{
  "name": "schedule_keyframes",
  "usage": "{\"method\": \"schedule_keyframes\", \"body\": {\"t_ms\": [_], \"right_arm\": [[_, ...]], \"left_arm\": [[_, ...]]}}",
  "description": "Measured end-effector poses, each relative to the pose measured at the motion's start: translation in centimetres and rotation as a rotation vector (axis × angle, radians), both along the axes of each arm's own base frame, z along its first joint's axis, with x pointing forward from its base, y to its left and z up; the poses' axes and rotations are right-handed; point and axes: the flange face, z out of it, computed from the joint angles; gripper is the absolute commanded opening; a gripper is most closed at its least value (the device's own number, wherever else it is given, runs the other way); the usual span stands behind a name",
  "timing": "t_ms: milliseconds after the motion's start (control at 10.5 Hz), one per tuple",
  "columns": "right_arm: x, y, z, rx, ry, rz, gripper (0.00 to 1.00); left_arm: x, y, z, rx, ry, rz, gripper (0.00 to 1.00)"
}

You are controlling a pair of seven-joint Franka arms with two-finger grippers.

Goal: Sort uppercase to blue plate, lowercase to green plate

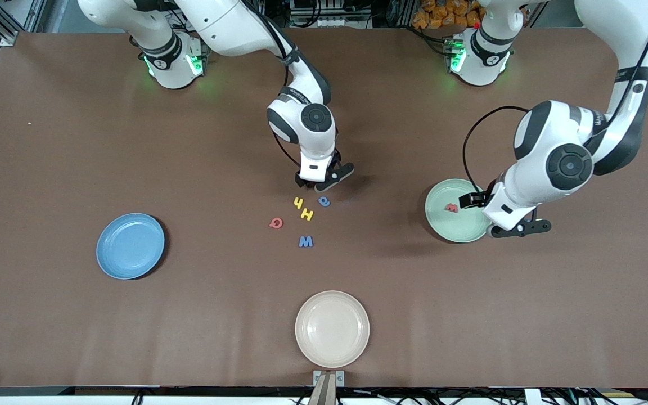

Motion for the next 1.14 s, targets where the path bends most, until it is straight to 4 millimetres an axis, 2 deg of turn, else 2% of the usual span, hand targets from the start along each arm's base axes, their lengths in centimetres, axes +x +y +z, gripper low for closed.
{"method": "schedule_keyframes", "body": {"t_ms": [190, 380, 951, 1141], "right_arm": [[0.1, 0.1, 0.2, 0.004, -0.005, -0.004, 1.00], [0.1, 0.2, 0.2, 0.004, -0.006, -0.010, 1.00], [0.1, 0.1, 0.2, 0.002, -0.006, -0.034, 1.00], [0.1, 0.1, 0.2, 0.001, -0.006, -0.035, 1.00]], "left_arm": [[0.5, -0.7, 2.8, -0.027, 0.021, 0.010, 1.00], [0.5, -1.5, 4.6, -0.048, 0.034, 0.008, 1.00], [-0.4, -3.6, 5.2, -0.091, 0.084, 0.032, 1.00], [-0.7, -5.2, 6.1, -0.099, 0.074, 0.014, 1.00]]}}
